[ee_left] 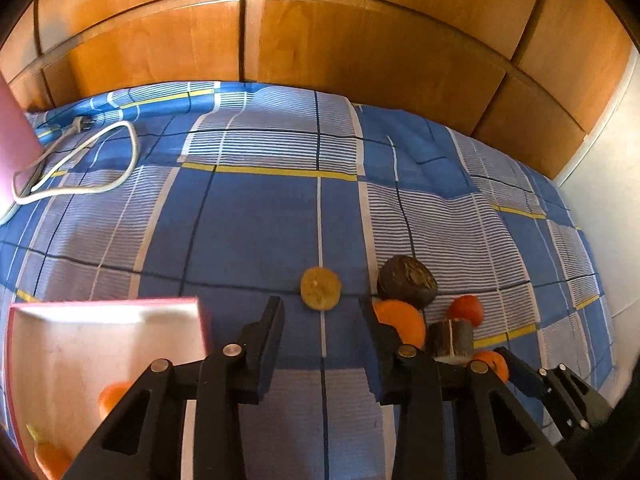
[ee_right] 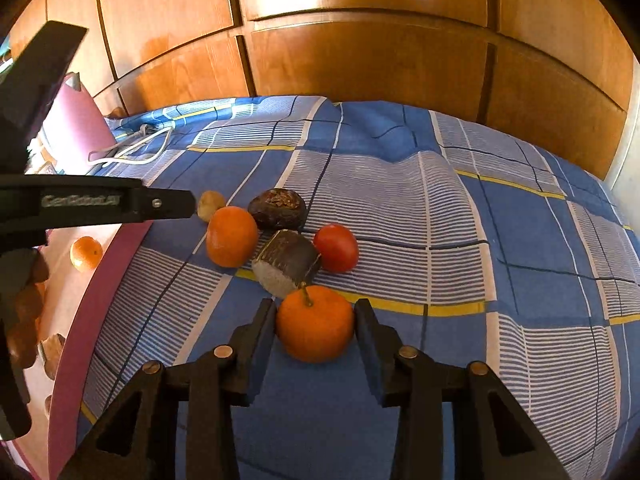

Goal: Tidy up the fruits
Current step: 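Grasp the tangerine with the right tool while the left tool grasps the brown kiwi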

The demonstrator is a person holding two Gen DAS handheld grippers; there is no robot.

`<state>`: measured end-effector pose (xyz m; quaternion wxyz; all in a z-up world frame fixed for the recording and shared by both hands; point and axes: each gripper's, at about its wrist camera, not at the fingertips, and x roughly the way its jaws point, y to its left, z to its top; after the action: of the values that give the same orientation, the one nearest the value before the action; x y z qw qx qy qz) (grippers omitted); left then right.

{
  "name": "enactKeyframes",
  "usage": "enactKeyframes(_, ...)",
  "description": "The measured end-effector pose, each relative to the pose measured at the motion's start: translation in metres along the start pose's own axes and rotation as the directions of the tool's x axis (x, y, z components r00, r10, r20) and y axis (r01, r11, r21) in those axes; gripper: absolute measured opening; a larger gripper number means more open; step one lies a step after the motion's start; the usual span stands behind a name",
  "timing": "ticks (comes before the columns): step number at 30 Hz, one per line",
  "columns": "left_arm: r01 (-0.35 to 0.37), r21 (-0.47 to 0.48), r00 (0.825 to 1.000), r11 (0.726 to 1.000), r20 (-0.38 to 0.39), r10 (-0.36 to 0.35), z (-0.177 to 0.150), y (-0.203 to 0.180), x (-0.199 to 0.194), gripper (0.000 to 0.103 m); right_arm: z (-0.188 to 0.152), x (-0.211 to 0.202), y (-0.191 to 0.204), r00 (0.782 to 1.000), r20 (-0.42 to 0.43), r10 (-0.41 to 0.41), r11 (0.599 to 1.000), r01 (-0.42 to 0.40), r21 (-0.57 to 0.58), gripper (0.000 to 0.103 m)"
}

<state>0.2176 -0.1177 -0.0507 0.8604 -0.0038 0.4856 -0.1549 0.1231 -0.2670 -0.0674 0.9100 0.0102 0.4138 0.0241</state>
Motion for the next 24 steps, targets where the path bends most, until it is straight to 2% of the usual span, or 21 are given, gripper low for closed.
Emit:
enactKeyframes(8,-0.016,0.006,1.0,1.0,-0.02,0.016,0.01,-0.001,0.024,0.037,0.004,0.005,0.004,0.999,0.007,-0.037,0.999,0.037,-0.013,0.04)
enactKeyframes(9,-0.013,0.007,1.0,1.0,-0.027,0.013,0.01,-0.001,0.027,0.035,0.004,0.006,0.005,0.999,0.008,-0.041,0.999,0.042,-0.017,0.04)
enactKeyframes(10,-0.009,0.007,0.999,1.0,-0.033,0.01,0.01,-0.001,0.03,0.025,0.004,0.006,0.005,0.999,0.009,-0.046,0.999,0.047,-0.021,0.04)
enactKeyframes(11,-0.007,0.008,0.999,1.0,-0.036,0.007,0.009,-0.001,0.032,0.025,0.005,0.006,0.006,0.999,0.01,-0.048,0.999,0.048,-0.022,0.04)
enactKeyframes(24,-0.017,0.016,0.999,1.0,-0.033,0.017,-0.021,-0.011,0.011,0.025,0.001,0.003,0.003,0.999,0.003,-0.033,0.999,0.033,-0.005,0.04)
